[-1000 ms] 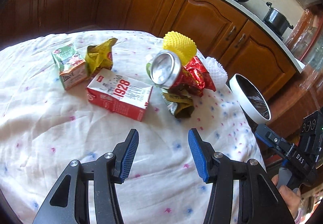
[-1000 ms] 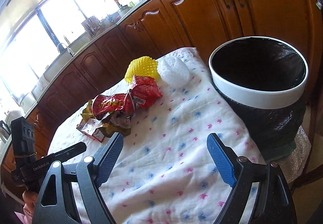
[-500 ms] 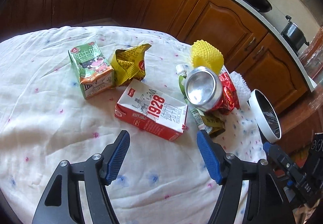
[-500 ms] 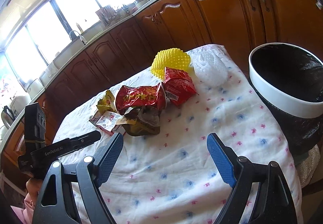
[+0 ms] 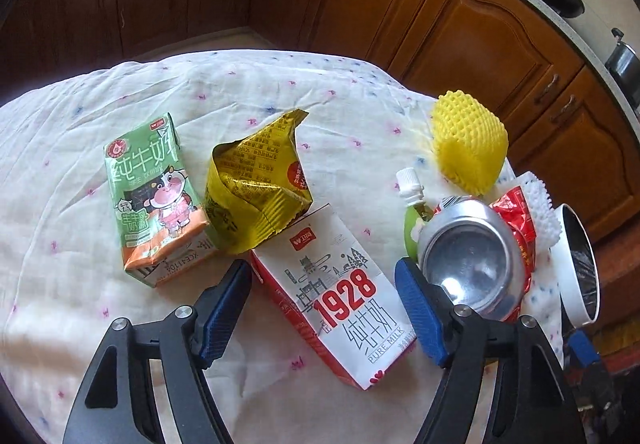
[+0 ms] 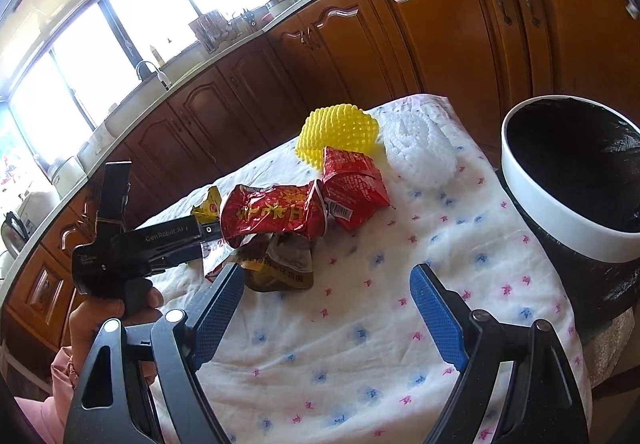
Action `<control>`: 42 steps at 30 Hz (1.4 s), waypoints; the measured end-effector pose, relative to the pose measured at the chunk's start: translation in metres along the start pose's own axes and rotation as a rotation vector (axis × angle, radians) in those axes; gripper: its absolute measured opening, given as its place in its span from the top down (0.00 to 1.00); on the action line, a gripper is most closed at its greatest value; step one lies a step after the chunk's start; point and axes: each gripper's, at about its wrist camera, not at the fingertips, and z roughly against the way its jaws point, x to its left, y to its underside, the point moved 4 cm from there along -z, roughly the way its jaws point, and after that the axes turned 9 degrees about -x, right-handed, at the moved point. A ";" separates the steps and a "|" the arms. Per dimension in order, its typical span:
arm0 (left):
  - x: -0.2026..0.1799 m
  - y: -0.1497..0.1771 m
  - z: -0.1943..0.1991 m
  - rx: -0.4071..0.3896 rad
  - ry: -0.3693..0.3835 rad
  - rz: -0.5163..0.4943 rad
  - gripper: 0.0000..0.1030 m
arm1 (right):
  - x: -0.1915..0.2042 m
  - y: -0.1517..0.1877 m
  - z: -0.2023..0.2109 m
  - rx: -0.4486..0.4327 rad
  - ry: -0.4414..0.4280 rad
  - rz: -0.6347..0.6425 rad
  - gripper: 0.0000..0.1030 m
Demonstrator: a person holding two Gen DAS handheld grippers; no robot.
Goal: Collect trash
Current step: 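Grasp the red snack bag with the right gripper while the left grasps the white-and-red milk carton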
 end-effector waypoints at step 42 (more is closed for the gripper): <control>-0.013 0.052 0.081 -0.090 0.153 -0.223 0.56 | 0.007 0.000 -0.006 0.022 -0.037 0.080 0.85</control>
